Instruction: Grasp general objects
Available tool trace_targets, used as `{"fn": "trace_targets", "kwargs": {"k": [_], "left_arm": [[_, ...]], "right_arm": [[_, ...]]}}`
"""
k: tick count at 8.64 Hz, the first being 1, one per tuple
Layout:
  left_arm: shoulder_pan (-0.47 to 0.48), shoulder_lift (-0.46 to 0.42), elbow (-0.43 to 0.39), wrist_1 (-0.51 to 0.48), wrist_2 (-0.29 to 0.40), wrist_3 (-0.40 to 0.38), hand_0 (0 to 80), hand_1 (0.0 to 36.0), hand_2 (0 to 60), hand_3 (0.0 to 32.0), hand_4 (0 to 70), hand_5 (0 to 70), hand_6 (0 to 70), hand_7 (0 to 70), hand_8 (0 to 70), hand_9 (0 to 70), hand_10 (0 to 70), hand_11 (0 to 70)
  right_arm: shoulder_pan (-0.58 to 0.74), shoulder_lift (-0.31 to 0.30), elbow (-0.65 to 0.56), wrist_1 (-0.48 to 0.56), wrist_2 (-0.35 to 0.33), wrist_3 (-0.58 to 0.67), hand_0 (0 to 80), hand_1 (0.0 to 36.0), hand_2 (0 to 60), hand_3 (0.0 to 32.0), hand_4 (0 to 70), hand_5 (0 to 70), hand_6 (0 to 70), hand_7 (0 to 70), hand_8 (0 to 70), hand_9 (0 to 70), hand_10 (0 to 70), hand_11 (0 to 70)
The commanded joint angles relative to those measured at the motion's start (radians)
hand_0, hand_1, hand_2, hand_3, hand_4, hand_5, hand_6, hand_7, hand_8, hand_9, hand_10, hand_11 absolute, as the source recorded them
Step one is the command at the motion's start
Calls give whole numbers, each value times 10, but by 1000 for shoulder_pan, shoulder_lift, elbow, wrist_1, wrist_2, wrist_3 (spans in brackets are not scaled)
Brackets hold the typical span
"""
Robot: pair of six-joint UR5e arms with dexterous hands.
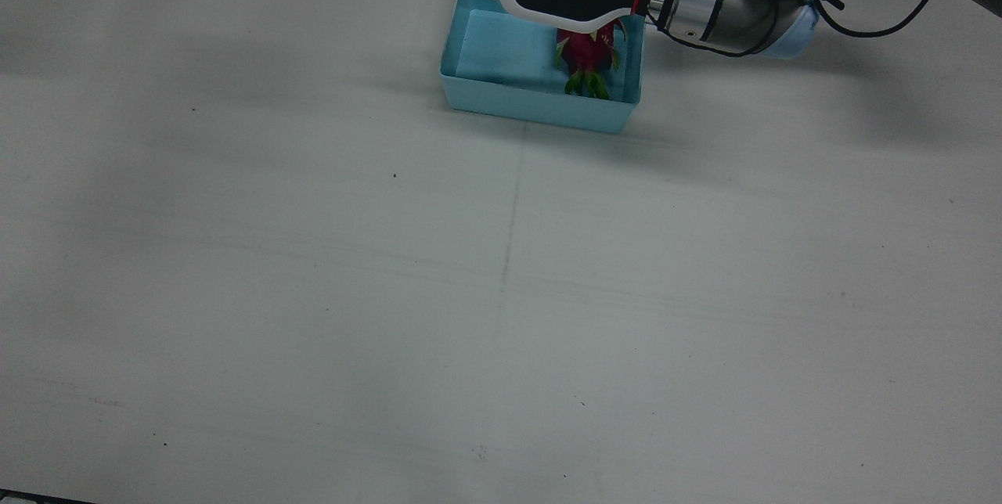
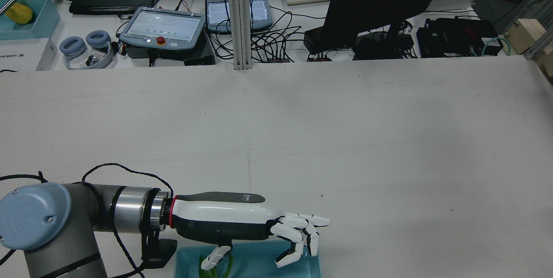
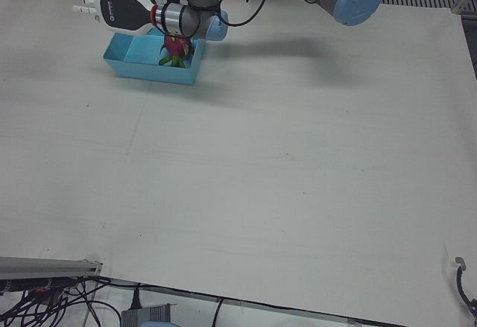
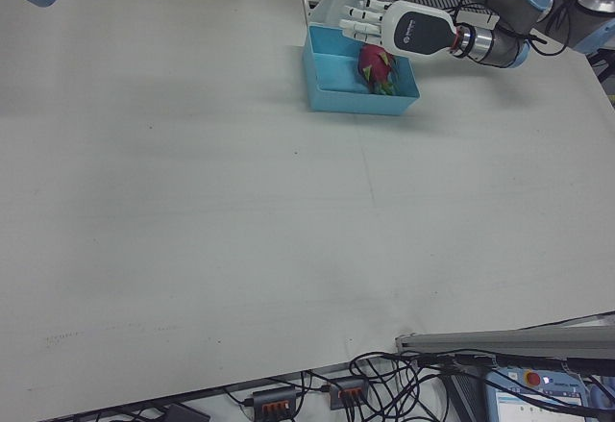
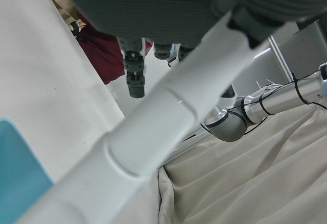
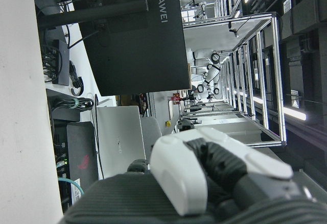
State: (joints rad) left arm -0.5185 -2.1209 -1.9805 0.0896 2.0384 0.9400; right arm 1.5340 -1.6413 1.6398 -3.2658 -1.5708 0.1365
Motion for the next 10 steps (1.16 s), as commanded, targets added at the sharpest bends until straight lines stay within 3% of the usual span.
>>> {"fn": "trace_targets", "kwargs": {"k": [1,2,3,4,5,6,8,10], "left_arm": [[-157,209,8,-114,-170,-50,800,360,600,0,249,700,500,700,90,186,293,470],[-231,226,46,-113,-203,-53,800,360,600,0,365,700,678,700,125,186,373,568],[-283,226,93,-108,-213,-55,800,360,600,0,510,700,700,700,255,305,478,700],[-326,226,156,-108,-243,-61,800,360,600,0,644,700,700,700,446,556,550,700],[-363,226,204,-113,-312,-70,800,360,600,0,700,700,700,700,618,700,650,700],[-392,223,251,-132,-369,-119,800,360,600,0,700,700,700,700,698,700,690,700],[-490,198,420,-195,-428,-205,800,360,600,0,700,700,700,700,700,700,689,700],[-612,193,588,-308,-428,-210,800,360,600,0,700,700,700,700,700,700,668,700]], "right_arm": [[0,0,2,0,0,0,0,0,0,0,0,0,0,0,0,0,0,0],[0,0,2,0,0,0,0,0,0,0,0,0,0,0,0,0,0,0],[0,0,2,0,0,0,0,0,0,0,0,0,0,0,0,0,0,0],[0,0,0,0,0,0,0,0,0,0,0,0,0,0,0,0,0,0],[0,0,0,0,0,0,0,0,0,0,0,0,0,0,0,0,0,0],[0,0,-1,0,0,0,0,0,0,0,0,0,0,0,0,0,0,0],[0,0,0,0,0,0,0,0,0,0,0,0,0,0,0,0,0,0],[0,0,0,0,0,0,0,0,0,0,0,0,0,0,0,0,0,0]]}}
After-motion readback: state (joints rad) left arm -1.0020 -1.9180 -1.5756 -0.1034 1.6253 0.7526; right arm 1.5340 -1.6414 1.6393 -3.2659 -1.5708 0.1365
